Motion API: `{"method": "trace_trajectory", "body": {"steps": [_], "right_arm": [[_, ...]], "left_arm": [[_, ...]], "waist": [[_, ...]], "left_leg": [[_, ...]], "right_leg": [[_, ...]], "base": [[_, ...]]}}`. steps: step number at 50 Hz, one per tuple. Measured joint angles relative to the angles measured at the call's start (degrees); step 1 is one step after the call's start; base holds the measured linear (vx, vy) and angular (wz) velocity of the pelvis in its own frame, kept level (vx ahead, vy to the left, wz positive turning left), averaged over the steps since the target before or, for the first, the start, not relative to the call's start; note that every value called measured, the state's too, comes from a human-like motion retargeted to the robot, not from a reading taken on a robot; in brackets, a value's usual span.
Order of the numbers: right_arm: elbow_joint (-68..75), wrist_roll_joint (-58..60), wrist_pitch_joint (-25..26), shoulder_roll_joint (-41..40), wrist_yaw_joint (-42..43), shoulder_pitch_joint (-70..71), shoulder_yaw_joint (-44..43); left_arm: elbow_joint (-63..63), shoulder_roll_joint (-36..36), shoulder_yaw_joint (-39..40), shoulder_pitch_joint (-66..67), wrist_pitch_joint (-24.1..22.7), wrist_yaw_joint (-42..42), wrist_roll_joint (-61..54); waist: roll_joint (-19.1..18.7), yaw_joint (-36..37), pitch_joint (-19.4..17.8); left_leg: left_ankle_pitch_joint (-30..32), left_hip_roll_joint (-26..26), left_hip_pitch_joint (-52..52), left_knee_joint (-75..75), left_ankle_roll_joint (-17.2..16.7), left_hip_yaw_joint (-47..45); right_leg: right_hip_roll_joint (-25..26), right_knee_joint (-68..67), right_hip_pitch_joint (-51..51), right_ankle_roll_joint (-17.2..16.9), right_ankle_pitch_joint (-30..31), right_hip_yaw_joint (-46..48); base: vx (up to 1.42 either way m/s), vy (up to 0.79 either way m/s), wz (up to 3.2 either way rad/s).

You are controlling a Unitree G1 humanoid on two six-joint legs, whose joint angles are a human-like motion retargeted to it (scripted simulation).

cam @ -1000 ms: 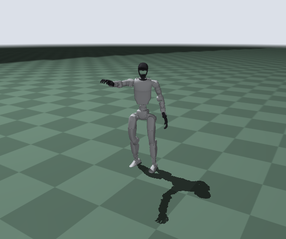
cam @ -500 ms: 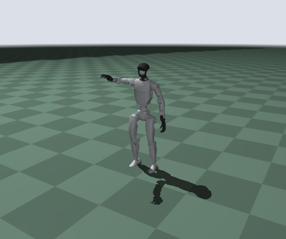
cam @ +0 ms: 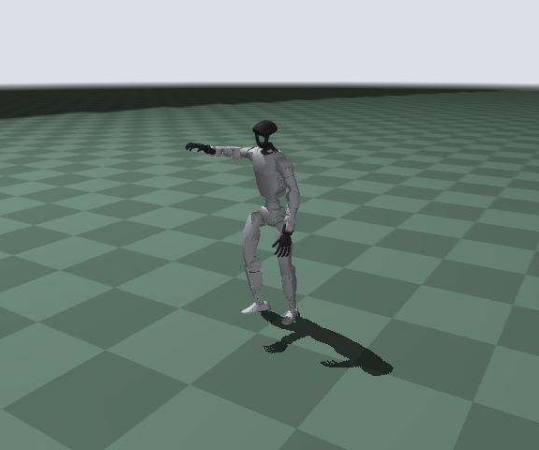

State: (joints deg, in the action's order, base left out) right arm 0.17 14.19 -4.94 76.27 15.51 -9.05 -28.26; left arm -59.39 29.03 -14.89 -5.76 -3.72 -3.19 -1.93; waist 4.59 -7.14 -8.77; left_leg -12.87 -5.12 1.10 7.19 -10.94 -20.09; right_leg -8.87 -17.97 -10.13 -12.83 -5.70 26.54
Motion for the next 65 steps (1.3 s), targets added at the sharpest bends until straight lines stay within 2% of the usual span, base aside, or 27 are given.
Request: {"method": "trace_trajectory", "body": {"steps": [3, 5, 7, 14, 17, 20, 23, 27, 33, 38, 43, 45, 48, 50, 52, 55, 57, 60, 63, 65], "right_arm": [[0.2, 1.2, -0.4, 0.5, 0.7, 1.2, 0.9], [0.2, 1.6, -0.5, 0.5, 0.6, 2.1, 1.7], [0.6, 2.5, -0.5, 1.5, 1.3, 5.5, 3.9], [0.3, 4.1, -0.5, 3.8, 0.3, 16.6, 14.0], [-0.2, 4.4, -0.4, 4.0, -0.2, 21.1, 18.2], [-0.6, 4.3, -0.2, 3.2, -0.6, 26.3, 23.2], [-0.7, 4.7, 0.1, 1.4, -0.5, 32.8, 29.6], [0.0, 5.6, 0.3, -2.0, 0.0, 42.7, 38.9], [1.7, 6.6, 0.6, -6.5, 0.4, 54.7, 50.1], [3.0, 8.1, 1.2, -6.8, 1.5, 59.5, 54.8], [7.9, 8.6, 2.2, -6.1, 2.4, 63.0, 58.6], [10.8, 7.9, 2.4, -6.0, 2.5, 63.5, 59.2], [15.3, 6.8, 2.7, -6.2, 2.2, 62.1, 58.3], [17.8, 6.4, 2.6, -6.5, 2.1, 60.1, 56.9], [20.1, 6.1, 2.6, -7.1, 1.4, 57.9, 55.4], [22.6, 5.8, 2.5, -7.7, 0.9, 55.3, 53.7], [23.6, 5.7, 2.2, -7.7, 0.8, 54.3, 53.1], [25.1, 4.4, 1.9, -8.4, -0.3, 53.6, 52.8], [25.0, 4.8, 1.5, -7.7, 0.1, 53.5, 53.1], [24.9, 4.6, 1.2, -7.5, 0.1, 54.0, 53.5]], "left_arm": [[-0.1, -1.5, 0.8, -2.9, -1.0, -1.1, -0.9], [0.5, -2.5, 0.8, -3.6, -1.4, -2.0, -1.5], [0.9, -4.4, 0.2, -5.1, -1.8, -1.7, -2.8], [4.0, -9.0, -2.0, -2.3, -2.1, 1.5, -0.9], [4.9, -10.2, -2.3, -0.7, -2.0, 1.8, 0.4], [5.9, -10.9, -2.6, 1.3, -2.2, 0.3, -0.3], [6.8, -11.2, -2.3, 3.6, -2.5, -1.5, -2.3], [6.6, -11.5, -1.0, 6.7, -2.9, -2.7, -4.2], [4.4, -11.0, 0.3, 11.1, -3.2, -2.9, -5.4], [4.3, -8.9, -0.1, 14.1, -3.2, -2.4, -4.9], [4.2, -6.7, -0.6, 14.8, -3.0, -2.0, -4.0], [3.8, -6.1, -1.0, 14.4, -3.2, -2.1, -3.3], [2.9, -5.3, -1.6, 13.2, -3.8, -2.1, -3.0], [2.6, -4.8, -1.4, 12.5, -4.3, -2.2, -3.0], [2.2, -4.2, -0.6, 11.6, -4.1, -2.3, -3.3], [1.8, -3.2, 1.6, 9.8, -3.8, -3.0, -4.8], [1.8, -2.5, 3.5, 9.1, -3.6, -3.6, -6.1], [1.1, -1.2, 5.6, 8.6, -2.8, -4.9, -7.7], [-0.3, -1.6, 7.5, 8.3, -2.3, -5.1, -8.2], [-1.8, -1.9, 8.3, 7.7, -2.1, -5.1, -7.8]], "waist": [[-0.4, 0.9, 0.0], [-0.8, 1.6, 0.9], [-1.6, 1.3, 0.6], [-4.9, 0.0, 2.7], [-5.8, 0.5, 2.4], [-6.5, 1.8, 1.6], [-6.8, 3.1, 1.0], [-7.2, 4.3, 0.8], [-8.4, 4.9, 0.7], [-8.0, 5.5, 0.2], [-8.4, 6.1, 0.6], [-8.3, 5.9, 1.0], [-7.4, 5.5, 1.3], [-6.9, 5.7, 0.9], [-6.4, 7.2, 1.4], [-6.2, 10.3, 1.7], [-5.9, 11.9, 1.8], [-3.3, 14.1, 3.4], [-3.1, 14.2, 3.1], [-2.3, 14.4, 3.3]], "left_leg": [[-0.9, 0.1, 1.1, -0.3, -0.5, -2.9], [-1.7, -0.1, 2.1, -0.7, -0.5, -5.2], [-2.4, 0.1, 3.1, -0.1, -0.4, -6.8], [-6.5, -1.9, 4.8, 11.0, 4.0, -10.9], [-7.1, -1.0, 2.5, 20.2, 5.5, -5.2], [-6.9, 1.4, -0.6, 28.0, 5.0, 1.8], [-7.2, 1.4, -2.4, 31.1, 5.2, 2.3], [-6.8, -1.2, -3.6, 29.0, 5.9, 0.8], [-4.0, -4.8, -5.9, 21.6, 2.5, 10.2], [-3.0, -6.9, -6.0, 15.8, 1.9, 18.6], [2.5, -8.0, -4.8, 9.4, 0.9, 25.1], [2.8, -7.7, -4.2, 7.9, 0.3, 25.7], [1.2, -5.9, -2.8, 6.0, -0.9, 24.2], [0.3, -4.7, -1.2, 4.9, -1.7, 22.7], [0.9, -3.8, -0.2, 3.2, -1.9, 20.5], [1.7, -3.6, 0.7, 1.7, -2.1, 16.9], [1.6, -3.5, 1.1, 1.7, -2.1, 14.9], [1.6, -1.8, 0.6, 1.4, -1.4, 12.0], [1.8, -1.0, 1.5, 0.9, -1.6, 10.8], [1.9, 0.3, 2.0, 0.2, -1.5, 9.7]], "right_leg": [[-1.0, 4.1, 2.4, -0.4, 0.8, 10.8], [-1.3, 3.7, 2.5, -0.9, -1.6, 14.4], [0.0, 7.9, 4.4, -1.1, 2.9, 13.2], [2.2, 8.7, 6.9, -1.6, 1.6, 2.0], [2.7, 8.3, 8.7, -1.6, 0.7, -3.6], [3.0, 7.0, 9.9, -1.2, 0.2, -10.4], [2.7, 5.8, 10.4, -1.1, 0.0, -17.5], [1.9, 6.3, 11.0, -1.9, 0.2, -26.3], [1.4, 9.2, 11.5, -2.2, 1.3, -37.4], [-1.2, 10.1, 10.9, -2.0, 1.3, -44.2], [-2.9, 10.2, 9.0, -1.6, 1.5, -49.2], [-4.0, 9.8, 8.1, -1.9, 1.7, -50.3], [-6.8, 10.4, 7.7, -2.1, 4.1, -48.0], [-8.6, 9.4, 7.6, -1.2, 5.7, -41.5], [-10.0, 6.2, 6.0, 0.3, 6.0, -31.0], [-10.1, -1.2, 4.1, 3.4, 1.5, -15.0], [-8.1, -5.9, 4.1, 4.4, -2.6, -9.7], [-4.0, -12.9, 1.6, 4.2, -7.4, -10.3], [3.3, -9.1, 5.2, 4.0, -8.4, -14.7], [6.2, -6.0, 6.8, 3.9, -8.6, -17.5]], "base": [[0.11, -0.08, -0.77], [0.19, -0.09, -0.87], [0.22, -0.08, -0.82], [0.32, -0.08, -1.1], [0.34, -0.03, -1.73], [0.32, 0.04, -2.07], [0.3, 0.1, -2.16], [0.27, 0.18, -2.06], [0.19, 0.26, -1.71], [0.11, 0.41, -1.23], [0.04, 0.53, -0.83], [-0.01, 0.58, -0.38], [-0.04, 0.58, -0.2], [-0.06, 0.56, -0.36], [-0.08, 0.52, -0.7], [-0.1, 0.44, -0.95], [-0.11, 0.34, -0.91], [-0.09, 0.25, -0.77], [-0.1, 0.22, -0.37], [-0.08, 0.18, -0.47]]}}
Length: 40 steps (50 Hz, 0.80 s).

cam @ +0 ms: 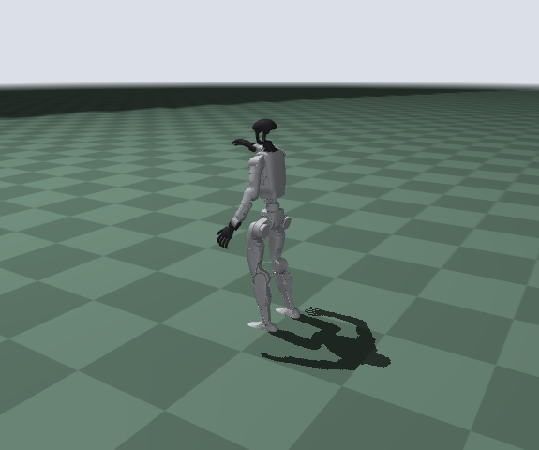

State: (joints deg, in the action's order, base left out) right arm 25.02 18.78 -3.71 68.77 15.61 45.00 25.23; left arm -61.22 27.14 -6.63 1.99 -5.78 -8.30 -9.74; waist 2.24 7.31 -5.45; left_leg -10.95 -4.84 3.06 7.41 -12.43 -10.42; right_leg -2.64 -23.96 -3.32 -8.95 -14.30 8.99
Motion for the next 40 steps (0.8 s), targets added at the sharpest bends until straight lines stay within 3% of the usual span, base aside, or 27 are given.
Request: {"method": "trace_trajectory", "body": {"steps": [5, 10, 17, 24, 30, 40], "right_arm": [[-1.6, -0.4, 1.8, 0.9, 0.4, 1.9, 1.4], [-5.2, -1.1, 1.6, 1.7, 1.9, 2.7, 0.5], [-12.3, 0.2, 1.3, 3.5, 2.0, -0.4, -3.5], [-16.1, 1.0, 1.4, 5.8, 3.3, -13.6, -14.3], [-15.5, 0.7, 1.3, 4.5, 5.4, -26.1, -24.1], [-17.0, -0.1, -0.3, 4.0, 8.4, -32.9, -28.5]], "left_arm": [[-1.5, -2.1, -0.3, -0.4, 1.6, -1.4, -2.4], [1.5, -6.8, -0.9, 1.5, 0.8, -2.0, -3.8], [6.7, -10.3, -6.1, 2.6, 0.2, 3.4, -1.0], [10.2, -11.5, -6.9, 3.3, 0.1, 3.5, 2.4], [10.9, -11.3, -6.4, 5.6, -0.2, 1.8, -0.6], [5.4, -10.9, -6.5, 8.0, 0.1, 1.1, -0.5]], "waist": [[1.3, 0.7, 1.9], [-1.4, -0.1, 1.5], [-5.5, -3.4, -1.1], [-7.5, -4.8, -4.1], [-7.1, -5.4, -5.3], [-6.1, -5.7, -4.2]], "left_leg": [[1.5, 4.0, -0.3, -2.8, 1.9, -2.8], [1.8, 4.6, -0.6, -3.1, 2.4, -4.4], [2.0, 5.2, -2.3, -0.7, 2.9, -3.4], [-0.2, 6.5, -5.3, 5.7, 4.7, -3.3], [-2.2, 2.5, -6.6, 11.3, 5.6, -6.4], [-1.9, -6.5, -4.9, 10.9, 3.6, 2.7]], "right_leg": [[0.9, 10.4, 2.2, 0.0, 3.6, -4.8], [-0.2, 12.4, 2.0, -1.6, 6.1, -5.0], [-0.8, 15.5, 3.6, -3.9, 8.2, -4.8], [-3.8, 16.2, 4.3, -5.4, 8.9, -3.7], [-6.0, 14.2, 2.7, -6.0, 9.1, -3.8], [-8.0, 19.0, 2.6, -6.0, 11.6, -7.7]], "base": [[-0.08, 0.16, -0.5], [-0.1, 0.12, -0.3], [-0.1, 0.07, 0.14], [-0.09, 0.08, 0.22], [-0.06, 0.09, -0.06], [-0.02, 0.21, -0.3]]}}
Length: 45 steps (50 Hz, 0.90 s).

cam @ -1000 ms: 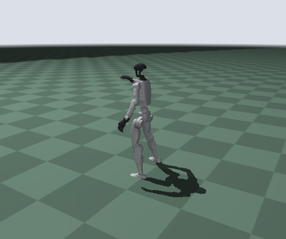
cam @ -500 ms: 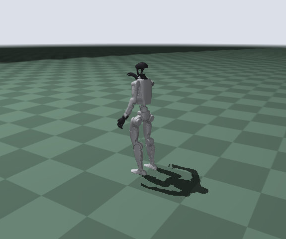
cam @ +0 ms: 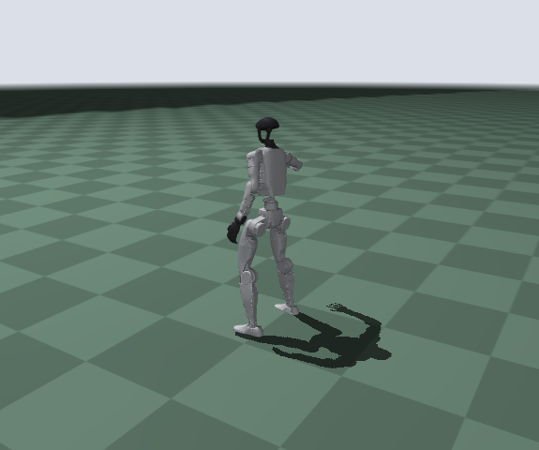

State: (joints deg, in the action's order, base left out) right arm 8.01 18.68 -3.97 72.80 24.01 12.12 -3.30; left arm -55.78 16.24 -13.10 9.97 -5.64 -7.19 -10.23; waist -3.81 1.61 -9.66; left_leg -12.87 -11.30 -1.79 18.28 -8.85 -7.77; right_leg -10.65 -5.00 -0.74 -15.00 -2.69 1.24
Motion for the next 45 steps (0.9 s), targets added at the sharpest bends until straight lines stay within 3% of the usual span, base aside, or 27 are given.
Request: {"method": "trace_trajectory", "body": {"steps": [10, 15, 18, 24, 28, 32, 38, 43, 45], "right_arm": [[2.8, -4.7, 0.1, -7.2, 2.6, -7.0, -4.4], [5.0, -9.0, 0.4, -18.0, 0.5, -14.4, -4.9], [8.2, -9.8, 0.3, -24.8, -1.9, -16.7, -0.8], [24.8, -7.6, 0.8, -38.7, -10.9, -14.8, 12.8], [38.1, -11.3, 2.1, -48.1, -13.7, -14.2, 19.3], [49.0, -18.9, 3.6, -56.1, -15.4, -15.3, 21.4], [55.1, -29.7, 3.4, -61.7, -16.4, -17.6, 19.9], [51.5, -32.9, 3.0, -62.2, -17.5, -20.0, 18.1], [49.9, -33.3, 2.6, -61.8, -16.9, -20.6, 18.0]], "left_arm": [[1.5, 1.8, 0.1, -2.2, -0.2, -0.1, -0.7], [1.2, 3.0, -0.2, -5.2, -0.1, -2.1, 0.5], [0.1, 3.6, 0.3, -7.0, 0.3, -3.9, -0.3], [-4.5, 3.7, 2.0, -10.4, 0.8, -5.2, -2.0], [-7.7, 3.9, 2.0, -11.8, 2.5, -5.3, -2.1], [-9.3, 3.4, 1.4, -12.6, 3.8, -4.4, -0.5], [-7.9, -0.9, 2.1, -12.6, 4.0, -3.6, -2.1], [-4.0, -4.7, 0.5, -10.6, 3.3, -2.2, -5.9], [-3.1, -5.9, -1.1, -9.7, 2.8, -0.9, -6.7]], "waist": [[0.9, -1.0, 1.0], [3.7, 0.6, 0.9], [4.0, 2.1, 0.6], [3.9, 3.0, 0.3], [5.0, 3.0, 1.1], [6.6, 3.9, 1.8], [4.9, 5.3, 1.4], [2.4, 4.2, 1.5], [1.1, 2.6, 1.5]], "left_leg": [[4.0, -2.9, 1.5, -6.4, -0.8, 4.9], [2.9, 2.8, 2.5, -8.5, -1.4, 4.2], [3.0, 4.5, 3.5, -10.0, -1.7, 3.4], [2.9, 5.1, 5.3, -12.9, -2.9, 3.0], [3.7, 6.6, 5.7, -14.3, -2.3, 3.2], [4.0, 9.7, 5.5, -14.7, -1.6, 3.3], [4.3, 12.4, 5.6, -15.2, -1.3, 3.5], [4.2, 13.2, 4.7, -15.8, -0.7, 4.6], [4.8, 13.7, 4.6, -16.2, -0.6, 6.1]], "right_leg": [[-5.5, -1.8, -2.6, 0.0, 2.2, -0.3], [-11.5, -2.5, -3.2, 0.0, 5.2, 3.4], [-12.3, -6.9, -4.0, 1.9, 3.2, 10.1], [-4.2, -19.3, -4.6, 5.4, -6.5, 14.7], [5.0, -19.7, -3.9, 5.7, -10.1, 9.0], [10.9, -13.1, -1.9, 5.9, -8.8, 1.2], [10.0, -5.2, 1.2, 6.8, -4.6, -0.7], [8.8, -5.8, 0.4, 2.5, -3.9, 1.7], [8.5, -2.2, 2.2, 3.3, -2.7, 2.6]], "base": [[-0.05, 0.44, 0.15], [-0.06, 0.55, 0.11], [-0.06, 0.49, -0.14], [-0.05, 0.32, -0.04], [-0.02, 0.18, 0.11], [0.0, 0.14, 0.03], [0.0, 0.13, 0.01], [0.0, 0.09, 0.29], [0.01, 0.1, 0.58]]}}
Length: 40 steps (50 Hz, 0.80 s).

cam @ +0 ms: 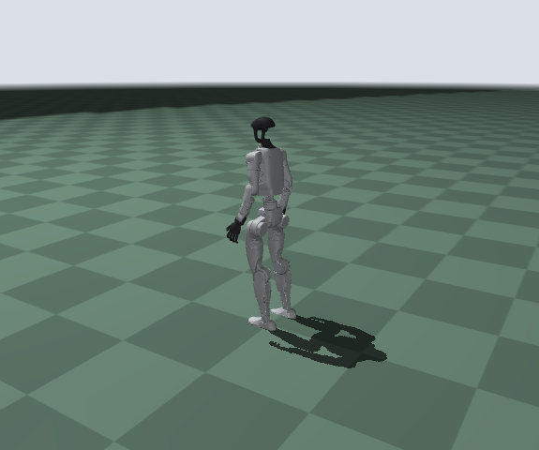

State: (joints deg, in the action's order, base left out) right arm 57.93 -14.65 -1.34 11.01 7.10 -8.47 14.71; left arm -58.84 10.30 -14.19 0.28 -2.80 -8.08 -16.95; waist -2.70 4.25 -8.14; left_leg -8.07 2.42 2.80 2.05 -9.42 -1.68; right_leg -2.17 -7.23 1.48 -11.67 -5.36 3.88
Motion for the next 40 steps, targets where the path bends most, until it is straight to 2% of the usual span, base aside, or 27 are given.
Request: {"method": "trace_trajectory", "body": {"steps": [5, 7, 10, 12, 15, 28, 30, 33, 36, 38, 40], "right_arm": [[-0.3, 4.7, 0.4, 1.0, 0.6, 0.5, 0.4], [0.3, 7.2, 0.5, 1.8, 1.7, 0.9, 1.7], [1.2, 11.7, 0.8, 2.9, 2.5, 1.5, 3.8], [1.4, 14.8, 0.9, 3.6, 1.9, 1.7, 4.6], [1.2, 17.3, 1.0, 4.4, 3.2, 1.7, 5.8], [-2.4, 21.6, 0.2, 5.9, 6.0, 5.6, 7.2], [-4.1, 22.6, -0.2, 6.4, 6.3, 6.6, 8.2], [-7.2, 24.3, -0.7, 7.2, 6.5, 8.0, 9.2], [-10.2, 25.6, -1.2, 7.8, 6.5, 9.6, 9.7], [-11.9, 26.2, -1.3, 8.0, 6.3, 10.7, 9.8], [-13.0, 26.6, -1.3, 8.1, 6.2, 12.0, 9.9]], "left_arm": [[-0.5, -0.5, -3.5, 0.5, -0.1, 0.3, 2.7], [-1.3, -0.6, -4.8, 0.3, -0.3, 0.4, 3.8], [-2.1, -0.2, -6.1, -0.1, -0.4, -0.2, 5.6], [-2.0, 0.3, -6.4, -0.5, -0.6, -0.9, 6.9], [-1.1, 0.9, -6.7, -0.6, -0.9, -1.1, 7.4], [5.0, 2.2, -1.8, -1.5, -3.5, -2.0, 5.0], [6.4, 2.6, -1.4, -1.0, -3.9, -2.4, 4.6], [8.1, 3.5, -1.1, 0.1, -4.3, -2.5, 4.8], [8.5, 4.2, -0.8, 0.9, -4.2, -2.2, 5.3], [7.9, 4.4, -0.4, 1.2, -4.1, -2.1, 5.6], [6.6, 4.5, 0.1, 1.5, -3.9, -2.3, 5.7]], "waist": [[-1.2, -1.3, 0.6], [-1.6, -1.4, 0.8], [-1.9, -0.2, 1.3], [-1.8, 1.4, 1.8], [-1.9, 2.7, 2.2], [-0.7, 10.3, 2.0], [0.0, 11.3, 1.8], [1.4, 12.0, 1.7], [2.6, 12.6, 1.9], [3.2, 13.2, 2.2], [3.6, 14.2, 2.4]], "left_leg": [[-0.2, 0.7, -0.5, 0.3, 0.1, 1.7], [0.1, 1.3, -0.4, 0.3, 0.2, 2.7], [0.1, 1.5, -0.2, 0.3, 0.3, 3.3], [-0.3, 1.5, -0.2, 0.4, 0.4, 3.4], [-0.1, 2.0, -0.1, 0.5, 0.5, 4.8], [-0.3, 5.2, -3.4, 3.3, 2.5, 12.9], [-2.0, 4.9, -4.2, 4.4, 2.9, 10.2], [-4.4, 1.8, -5.4, 7.5, 3.2, -1.8], [-4.1, -1.8, -5.9, 9.8, 2.3, -12.5], [-3.3, -2.6, -5.8, 9.6, 1.3, -13.8], [-2.7, -2.2, -5.6, 8.6, 0.6, -11.4]], "right_leg": [[-0.9, -2.1, -0.6, -1.0, -0.9, 2.6], [-1.3, 1.1, 1.3, 0.0, -0.2, 3.0], [-1.5, 1.7, 2.1, -0.3, -0.2, 3.7], [-1.8, -1.3, 0.8, -1.8, -1.2, 4.6], [-1.9, 2.0, 3.0, -0.9, -0.3, 5.5], [-4.3, 3.7, 5.1, -2.0, 0.1, 15.2], [-5.0, 3.5, 5.1, -2.3, 0.1, 17.4], [-6.0, 3.4, 5.6, -2.8, -0.2, 21.8], [-6.2, 3.4, 6.6, -3.1, -0.5, 26.6], [-6.1, 3.3, 7.4, -3.1, -0.6, 29.5], [-5.9, 2.7, 8.3, -2.9, -1.0, 32.0]], "base": [[0.03, 0.05, 0.39], [0.03, 0.05, 0.35], [0.02, 0.02, 0.15], [0.0, 0.0, 0.0], [0.04, 0.01, 0.38], [0.0, 0.02, 0.66], [-0.01, 0.02, 1.01], [0.02, 0.03, 1.3], [0.06, 0.05, 1.46], [0.08, 0.08, 1.39], [0.09, 0.11, 1.28]]}}
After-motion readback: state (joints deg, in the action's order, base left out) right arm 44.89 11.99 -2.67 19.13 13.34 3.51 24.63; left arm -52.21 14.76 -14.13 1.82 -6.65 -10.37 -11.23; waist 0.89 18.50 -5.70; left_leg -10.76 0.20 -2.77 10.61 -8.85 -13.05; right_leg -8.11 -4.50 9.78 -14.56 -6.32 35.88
